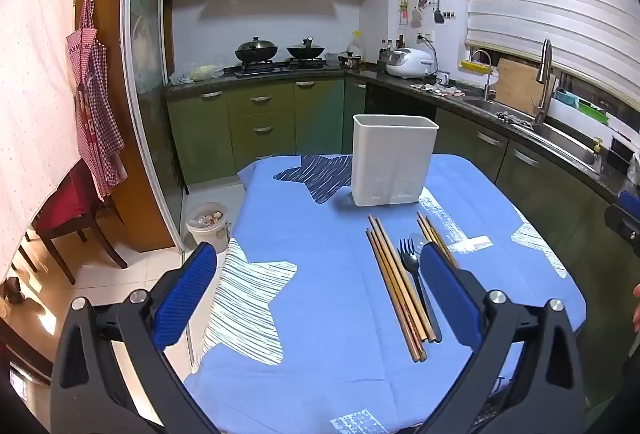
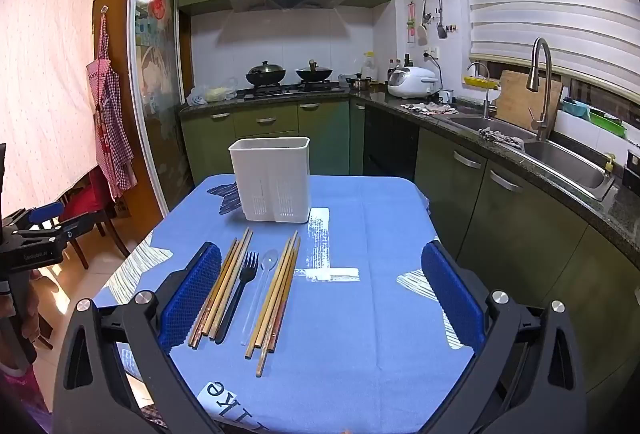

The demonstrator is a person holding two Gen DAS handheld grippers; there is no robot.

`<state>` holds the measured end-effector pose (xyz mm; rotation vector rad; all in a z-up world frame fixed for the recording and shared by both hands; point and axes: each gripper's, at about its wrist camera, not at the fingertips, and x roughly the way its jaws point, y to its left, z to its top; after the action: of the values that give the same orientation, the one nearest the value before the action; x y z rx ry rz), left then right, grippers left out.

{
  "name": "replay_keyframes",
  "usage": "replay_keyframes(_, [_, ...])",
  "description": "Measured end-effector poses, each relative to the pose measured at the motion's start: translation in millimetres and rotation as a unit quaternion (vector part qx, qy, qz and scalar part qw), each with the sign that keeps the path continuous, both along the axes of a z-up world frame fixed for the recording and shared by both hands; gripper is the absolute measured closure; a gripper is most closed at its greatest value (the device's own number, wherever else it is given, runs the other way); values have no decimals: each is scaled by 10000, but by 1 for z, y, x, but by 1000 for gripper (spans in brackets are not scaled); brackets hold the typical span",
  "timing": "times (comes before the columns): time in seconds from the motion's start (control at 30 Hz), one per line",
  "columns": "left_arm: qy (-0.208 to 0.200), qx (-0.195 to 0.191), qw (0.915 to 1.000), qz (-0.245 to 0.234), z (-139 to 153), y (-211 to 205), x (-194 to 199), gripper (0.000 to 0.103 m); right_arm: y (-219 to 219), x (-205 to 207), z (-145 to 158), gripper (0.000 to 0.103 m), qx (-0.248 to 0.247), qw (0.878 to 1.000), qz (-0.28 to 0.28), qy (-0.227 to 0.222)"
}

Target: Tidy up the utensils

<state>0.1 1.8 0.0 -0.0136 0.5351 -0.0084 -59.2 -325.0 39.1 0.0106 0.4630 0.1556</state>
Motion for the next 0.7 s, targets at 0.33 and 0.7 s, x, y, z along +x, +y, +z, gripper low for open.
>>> replay_keyframes(0.33, [65, 102, 9999, -57, -4, -2, 2, 6, 0, 1, 0, 4, 25, 10000, 12, 23])
replay_keyframes(0.7, [92, 126, 9999, -65, -6, -5, 1, 6, -1, 0, 0, 4, 20, 10000, 0, 16])
